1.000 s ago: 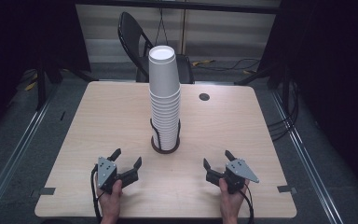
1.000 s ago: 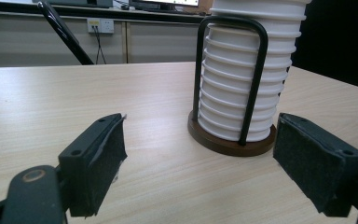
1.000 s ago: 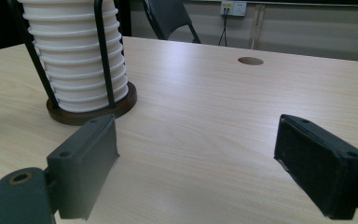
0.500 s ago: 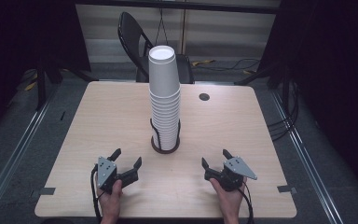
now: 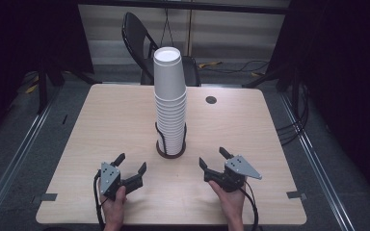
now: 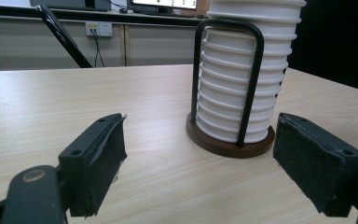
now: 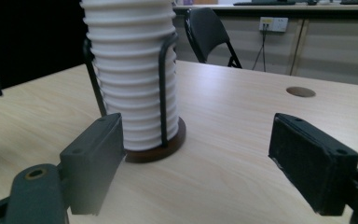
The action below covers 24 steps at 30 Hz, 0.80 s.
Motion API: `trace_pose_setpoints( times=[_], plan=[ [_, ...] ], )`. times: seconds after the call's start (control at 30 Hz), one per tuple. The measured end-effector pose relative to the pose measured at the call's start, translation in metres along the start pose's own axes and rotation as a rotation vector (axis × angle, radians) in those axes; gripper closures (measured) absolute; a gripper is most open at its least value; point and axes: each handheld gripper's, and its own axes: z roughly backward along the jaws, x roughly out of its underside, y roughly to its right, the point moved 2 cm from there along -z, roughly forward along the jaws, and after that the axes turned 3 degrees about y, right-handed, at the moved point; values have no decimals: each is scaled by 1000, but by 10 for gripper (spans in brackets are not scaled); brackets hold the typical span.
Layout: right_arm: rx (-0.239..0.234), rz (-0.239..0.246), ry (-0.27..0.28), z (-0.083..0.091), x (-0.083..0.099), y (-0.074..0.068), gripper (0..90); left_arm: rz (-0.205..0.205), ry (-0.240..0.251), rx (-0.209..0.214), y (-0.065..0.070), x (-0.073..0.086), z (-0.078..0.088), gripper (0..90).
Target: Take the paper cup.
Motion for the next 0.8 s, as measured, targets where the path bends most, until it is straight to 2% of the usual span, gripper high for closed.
trace_pose_setpoints(
  times=[0.1,0.47,0.57,0.67,0.8],
  plan=[
    [-16,-5,16,-2,-8,-2,177,-11,-2,3,1,0,0,167],
    [-66,-3,25,-12,-30,-10,183,0,8,8,0,0,1,167],
    [-100,-15,34,-14,-38,-12,190,2,9,8,0,0,1,167],
    [-110,2,45,-17,-47,-15,202,3,8,10,0,0,1,167],
    [-134,0,48,-21,-58,-17,205,2,10,10,0,0,1,167]
  ],
)
